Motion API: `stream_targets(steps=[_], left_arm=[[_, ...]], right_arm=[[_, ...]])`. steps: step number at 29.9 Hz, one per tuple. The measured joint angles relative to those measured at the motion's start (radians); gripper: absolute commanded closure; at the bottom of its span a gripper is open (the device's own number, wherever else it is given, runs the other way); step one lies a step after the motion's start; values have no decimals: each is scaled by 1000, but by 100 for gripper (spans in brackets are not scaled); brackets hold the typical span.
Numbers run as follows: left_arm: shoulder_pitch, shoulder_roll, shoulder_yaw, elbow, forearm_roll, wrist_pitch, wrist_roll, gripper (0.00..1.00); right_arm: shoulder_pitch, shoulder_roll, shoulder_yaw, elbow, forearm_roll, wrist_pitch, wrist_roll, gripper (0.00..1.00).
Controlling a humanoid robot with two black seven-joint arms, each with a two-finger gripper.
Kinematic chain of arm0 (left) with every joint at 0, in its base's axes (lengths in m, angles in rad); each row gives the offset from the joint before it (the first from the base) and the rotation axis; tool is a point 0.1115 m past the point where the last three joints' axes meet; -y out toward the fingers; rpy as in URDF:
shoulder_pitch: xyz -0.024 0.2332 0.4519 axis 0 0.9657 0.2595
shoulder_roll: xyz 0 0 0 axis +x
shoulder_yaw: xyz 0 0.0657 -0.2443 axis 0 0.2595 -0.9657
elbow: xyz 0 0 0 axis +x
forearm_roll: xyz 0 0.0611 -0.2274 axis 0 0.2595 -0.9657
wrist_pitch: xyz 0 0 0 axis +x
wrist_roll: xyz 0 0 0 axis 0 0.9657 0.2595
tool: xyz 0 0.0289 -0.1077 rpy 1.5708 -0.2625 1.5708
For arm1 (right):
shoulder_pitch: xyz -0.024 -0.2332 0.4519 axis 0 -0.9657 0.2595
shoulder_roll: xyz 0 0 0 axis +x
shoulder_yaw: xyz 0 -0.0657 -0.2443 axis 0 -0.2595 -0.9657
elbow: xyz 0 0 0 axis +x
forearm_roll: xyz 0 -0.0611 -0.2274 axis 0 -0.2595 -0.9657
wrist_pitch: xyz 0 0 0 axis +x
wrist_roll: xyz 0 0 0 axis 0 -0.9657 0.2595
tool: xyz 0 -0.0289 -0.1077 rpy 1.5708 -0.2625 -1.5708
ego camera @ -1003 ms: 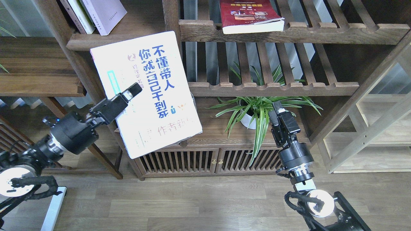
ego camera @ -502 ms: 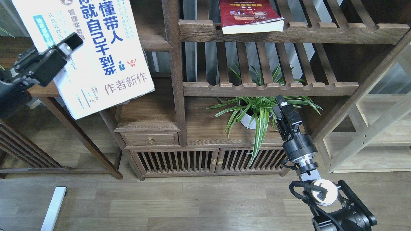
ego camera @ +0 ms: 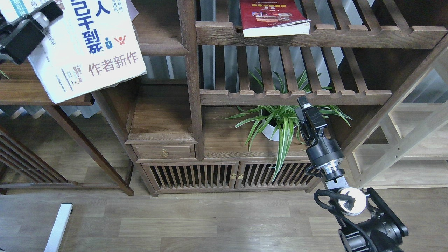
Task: Organize books on shelf
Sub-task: 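Insert the white book into the upper shelf slot with the left gripper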
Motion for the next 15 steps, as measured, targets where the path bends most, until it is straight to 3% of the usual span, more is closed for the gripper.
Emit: stream_targets(steps=[7, 15], left_arm=[[-93, -42, -21, 8, -1, 0, 119, 100], [-117, -40, -28, 3, -4, 0, 151, 100]], right_arm=[[3, 0, 0, -5, 0, 0, 0, 31], [21, -2, 5, -17, 3, 0, 0, 31]])
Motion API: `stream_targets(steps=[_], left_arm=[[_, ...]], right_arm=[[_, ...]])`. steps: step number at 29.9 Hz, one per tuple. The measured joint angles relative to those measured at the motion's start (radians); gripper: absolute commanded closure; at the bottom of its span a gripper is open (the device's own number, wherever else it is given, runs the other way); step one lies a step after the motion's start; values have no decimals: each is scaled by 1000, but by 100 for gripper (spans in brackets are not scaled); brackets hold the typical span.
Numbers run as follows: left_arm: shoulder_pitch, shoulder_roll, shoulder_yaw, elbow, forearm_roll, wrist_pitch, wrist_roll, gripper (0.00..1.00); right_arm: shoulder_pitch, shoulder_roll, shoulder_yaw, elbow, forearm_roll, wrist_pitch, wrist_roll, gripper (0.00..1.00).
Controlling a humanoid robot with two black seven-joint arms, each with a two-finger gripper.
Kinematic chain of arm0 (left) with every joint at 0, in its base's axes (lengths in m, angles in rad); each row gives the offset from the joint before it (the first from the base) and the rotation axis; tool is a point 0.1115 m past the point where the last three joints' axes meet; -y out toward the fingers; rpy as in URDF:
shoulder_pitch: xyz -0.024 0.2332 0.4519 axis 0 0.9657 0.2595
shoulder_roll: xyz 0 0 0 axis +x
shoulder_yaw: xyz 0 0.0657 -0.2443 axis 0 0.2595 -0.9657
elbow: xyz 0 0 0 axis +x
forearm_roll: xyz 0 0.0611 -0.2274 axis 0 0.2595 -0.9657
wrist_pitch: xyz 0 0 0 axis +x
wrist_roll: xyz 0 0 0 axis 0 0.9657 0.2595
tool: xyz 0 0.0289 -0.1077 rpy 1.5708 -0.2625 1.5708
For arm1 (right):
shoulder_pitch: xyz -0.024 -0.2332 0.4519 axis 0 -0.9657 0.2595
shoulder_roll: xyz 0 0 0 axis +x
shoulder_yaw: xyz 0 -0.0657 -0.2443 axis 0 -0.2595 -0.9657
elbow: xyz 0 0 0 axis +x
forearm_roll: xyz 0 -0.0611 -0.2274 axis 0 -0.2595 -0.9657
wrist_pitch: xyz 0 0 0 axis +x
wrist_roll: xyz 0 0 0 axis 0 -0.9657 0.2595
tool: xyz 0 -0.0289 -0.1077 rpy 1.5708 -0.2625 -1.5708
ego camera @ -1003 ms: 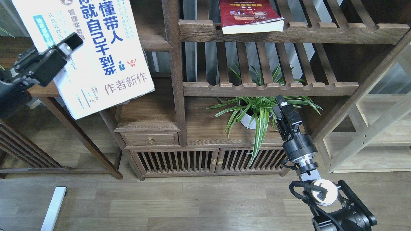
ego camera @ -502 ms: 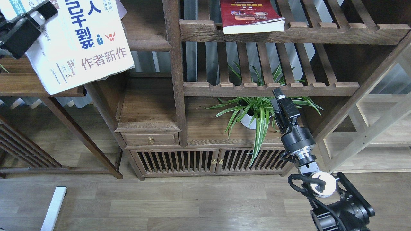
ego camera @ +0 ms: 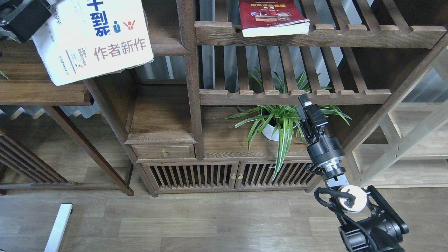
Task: Organize books on shelf
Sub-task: 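Insert the white book into the upper shelf slot with the left gripper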
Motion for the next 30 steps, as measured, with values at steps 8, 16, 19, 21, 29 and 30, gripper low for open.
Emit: stream_targets(steps=[8, 16, 19, 21, 29, 30], left_arm=[[34, 17, -52, 1, 0, 0, 0, 100], [244, 36, -229, 8, -1, 0, 2, 100], [308, 36, -302, 9, 0, 0, 12, 100], [320, 33, -321, 14, 1, 0, 23, 100], [310, -1, -311, 39, 2, 0, 53, 100], [307, -9, -308, 40, 3, 0, 54, 100]], right_arm=[[2, 1, -3, -21, 1, 0, 0, 29], [2, 1, -5, -29, 0, 0, 0, 29], [2, -1, -5, -29, 0, 0, 0, 29], [2, -1, -5, -29, -1, 0, 0, 29], [2, 1, -25, -29, -2, 0, 0, 28], [1, 1, -26, -29, -2, 0, 0, 29]])
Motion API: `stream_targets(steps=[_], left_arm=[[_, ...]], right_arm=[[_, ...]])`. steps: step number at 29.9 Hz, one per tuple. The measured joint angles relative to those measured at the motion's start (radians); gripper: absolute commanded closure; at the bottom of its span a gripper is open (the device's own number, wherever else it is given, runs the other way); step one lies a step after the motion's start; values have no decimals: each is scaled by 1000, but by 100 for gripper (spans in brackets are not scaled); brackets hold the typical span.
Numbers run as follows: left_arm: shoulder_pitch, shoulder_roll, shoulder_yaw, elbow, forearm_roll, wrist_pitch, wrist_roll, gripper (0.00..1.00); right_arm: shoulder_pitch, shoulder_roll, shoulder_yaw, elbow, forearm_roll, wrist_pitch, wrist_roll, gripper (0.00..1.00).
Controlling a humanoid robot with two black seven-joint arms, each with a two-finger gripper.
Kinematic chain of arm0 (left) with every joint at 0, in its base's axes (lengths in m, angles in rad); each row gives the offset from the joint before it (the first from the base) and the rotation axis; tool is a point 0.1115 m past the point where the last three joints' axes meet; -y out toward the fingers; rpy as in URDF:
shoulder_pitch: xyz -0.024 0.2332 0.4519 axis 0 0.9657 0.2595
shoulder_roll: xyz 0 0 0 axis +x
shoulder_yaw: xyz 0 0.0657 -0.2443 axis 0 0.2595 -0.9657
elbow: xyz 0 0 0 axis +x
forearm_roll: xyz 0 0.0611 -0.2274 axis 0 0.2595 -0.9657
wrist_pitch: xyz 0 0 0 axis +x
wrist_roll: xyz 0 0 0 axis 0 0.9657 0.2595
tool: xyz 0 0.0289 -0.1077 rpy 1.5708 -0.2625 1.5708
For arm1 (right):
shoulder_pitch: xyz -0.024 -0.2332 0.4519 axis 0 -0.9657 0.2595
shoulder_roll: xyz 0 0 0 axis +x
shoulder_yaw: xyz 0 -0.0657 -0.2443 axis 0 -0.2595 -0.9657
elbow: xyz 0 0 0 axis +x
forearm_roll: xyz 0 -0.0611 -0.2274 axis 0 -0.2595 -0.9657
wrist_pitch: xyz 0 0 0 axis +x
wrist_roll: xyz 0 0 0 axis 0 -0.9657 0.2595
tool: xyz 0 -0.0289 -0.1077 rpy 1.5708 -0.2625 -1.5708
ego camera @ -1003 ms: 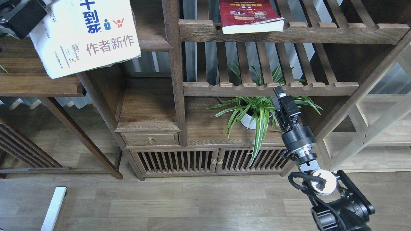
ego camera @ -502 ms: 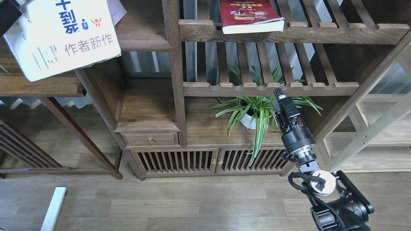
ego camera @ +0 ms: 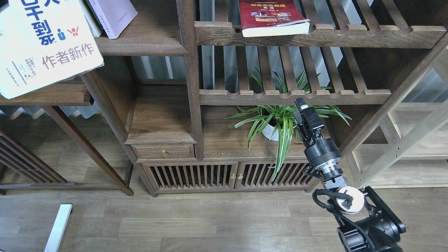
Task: Organize books on shelf
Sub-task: 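Insert the white book into the upper shelf slot with the left gripper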
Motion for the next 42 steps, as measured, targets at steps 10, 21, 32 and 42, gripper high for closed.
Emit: stream_targets(steps=[10, 21, 32, 42], left_arm=[[-137, -75, 55, 29, 36, 0, 64, 100], [-273, -106, 127, 160, 73, 0, 112, 100], [-534, -158, 317, 325, 91, 0, 109, 100], [-683, -227, 413, 463, 115, 16, 102, 100]], right_arm=[[-1, -19, 9, 1, 1, 0, 0, 28], [1, -20, 6, 2, 1, 0, 0, 28], [1, -22, 10, 2, 2, 0, 0, 29], [2, -26, 15, 3, 2, 0, 0, 29]])
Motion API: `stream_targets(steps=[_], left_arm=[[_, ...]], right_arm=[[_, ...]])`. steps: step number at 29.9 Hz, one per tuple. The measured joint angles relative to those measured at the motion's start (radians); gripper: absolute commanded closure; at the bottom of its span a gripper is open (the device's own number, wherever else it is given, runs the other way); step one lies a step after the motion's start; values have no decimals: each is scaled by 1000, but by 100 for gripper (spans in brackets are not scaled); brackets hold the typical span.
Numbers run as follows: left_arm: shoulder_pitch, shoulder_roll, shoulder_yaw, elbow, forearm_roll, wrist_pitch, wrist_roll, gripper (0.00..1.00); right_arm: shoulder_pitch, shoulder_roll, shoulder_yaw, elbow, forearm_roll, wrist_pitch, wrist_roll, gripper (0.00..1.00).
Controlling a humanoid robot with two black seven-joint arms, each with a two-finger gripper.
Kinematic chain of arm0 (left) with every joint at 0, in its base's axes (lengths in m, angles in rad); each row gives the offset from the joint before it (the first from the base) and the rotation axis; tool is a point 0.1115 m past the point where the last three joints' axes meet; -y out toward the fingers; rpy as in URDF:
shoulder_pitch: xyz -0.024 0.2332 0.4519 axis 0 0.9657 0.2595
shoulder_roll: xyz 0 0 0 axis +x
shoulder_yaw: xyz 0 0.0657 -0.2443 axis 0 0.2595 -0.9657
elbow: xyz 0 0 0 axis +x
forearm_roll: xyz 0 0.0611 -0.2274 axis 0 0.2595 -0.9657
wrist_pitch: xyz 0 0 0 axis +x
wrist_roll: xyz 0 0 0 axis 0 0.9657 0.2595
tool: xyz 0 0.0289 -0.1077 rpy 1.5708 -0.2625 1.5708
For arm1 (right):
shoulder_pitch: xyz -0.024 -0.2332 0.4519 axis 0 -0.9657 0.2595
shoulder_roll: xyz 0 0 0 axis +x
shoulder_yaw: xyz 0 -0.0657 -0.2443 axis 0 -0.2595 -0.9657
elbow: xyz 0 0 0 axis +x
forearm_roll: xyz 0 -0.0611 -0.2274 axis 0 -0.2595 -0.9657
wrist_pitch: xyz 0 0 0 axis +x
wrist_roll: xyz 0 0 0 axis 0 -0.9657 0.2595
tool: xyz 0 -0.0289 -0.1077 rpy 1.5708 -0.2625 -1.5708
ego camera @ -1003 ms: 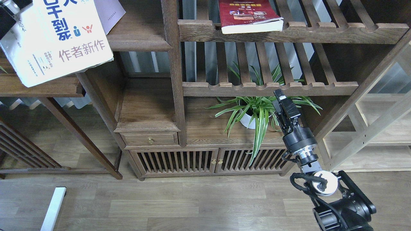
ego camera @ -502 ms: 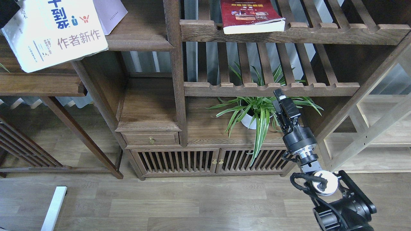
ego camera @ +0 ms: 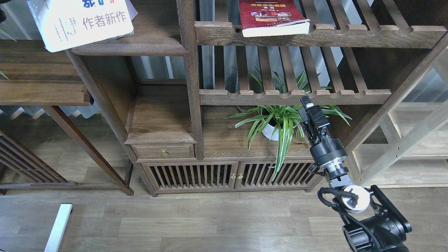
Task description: Organize books on shelf
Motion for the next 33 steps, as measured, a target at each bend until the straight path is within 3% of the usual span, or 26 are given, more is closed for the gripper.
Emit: stream_targets(steps=[4, 16, 26, 33], left_arm=[[-60, -45, 33, 41, 24, 39, -10, 100], [-133, -189, 70, 56, 125, 262, -63, 100], [-179, -226, 122, 51, 208, 442, -87, 100], [-201, -241, 190, 42, 224, 527, -145, 100]], right_arm=[[0, 0, 0, 1, 0, 0, 1, 29], [0, 0, 3, 6, 0, 0, 2, 28], [0, -1, 13, 12, 1, 0, 6, 29], [-2, 0, 17, 22, 3, 0, 9, 29]])
